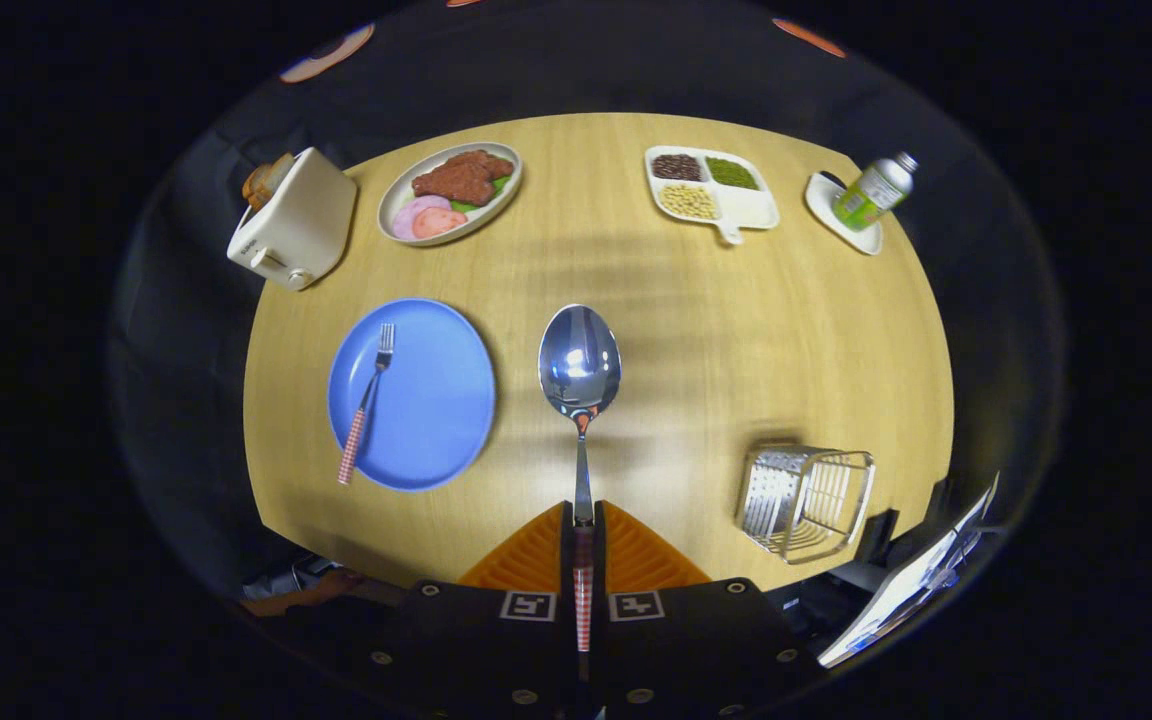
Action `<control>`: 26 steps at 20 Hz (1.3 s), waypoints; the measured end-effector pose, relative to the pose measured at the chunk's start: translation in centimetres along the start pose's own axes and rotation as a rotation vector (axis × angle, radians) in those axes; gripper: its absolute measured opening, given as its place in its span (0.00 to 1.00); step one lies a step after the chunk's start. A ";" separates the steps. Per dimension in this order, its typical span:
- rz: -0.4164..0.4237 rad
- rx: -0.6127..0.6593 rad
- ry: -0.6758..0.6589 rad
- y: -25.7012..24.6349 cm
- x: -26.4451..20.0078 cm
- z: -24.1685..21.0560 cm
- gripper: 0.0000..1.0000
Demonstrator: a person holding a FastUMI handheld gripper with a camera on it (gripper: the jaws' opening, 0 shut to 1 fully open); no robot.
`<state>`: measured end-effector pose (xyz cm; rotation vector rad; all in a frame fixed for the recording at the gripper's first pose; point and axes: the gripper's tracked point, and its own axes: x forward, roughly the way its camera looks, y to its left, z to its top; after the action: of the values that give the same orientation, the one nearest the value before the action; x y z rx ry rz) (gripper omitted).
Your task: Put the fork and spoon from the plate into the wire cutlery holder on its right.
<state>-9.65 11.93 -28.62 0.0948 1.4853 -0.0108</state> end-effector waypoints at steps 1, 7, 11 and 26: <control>-0.013 0.012 0.007 -1.7 -0.4 -0.7 0.05; -0.037 0.076 0.108 -10.1 -1.8 -5.1 0.05; 0.002 0.052 0.221 -13.0 -1.5 -7.3 0.05; 0.097 -0.013 0.583 -16.3 0.0 -9.6 0.05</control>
<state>-20.22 -3.62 -30.37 0.1691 2.0610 0.1131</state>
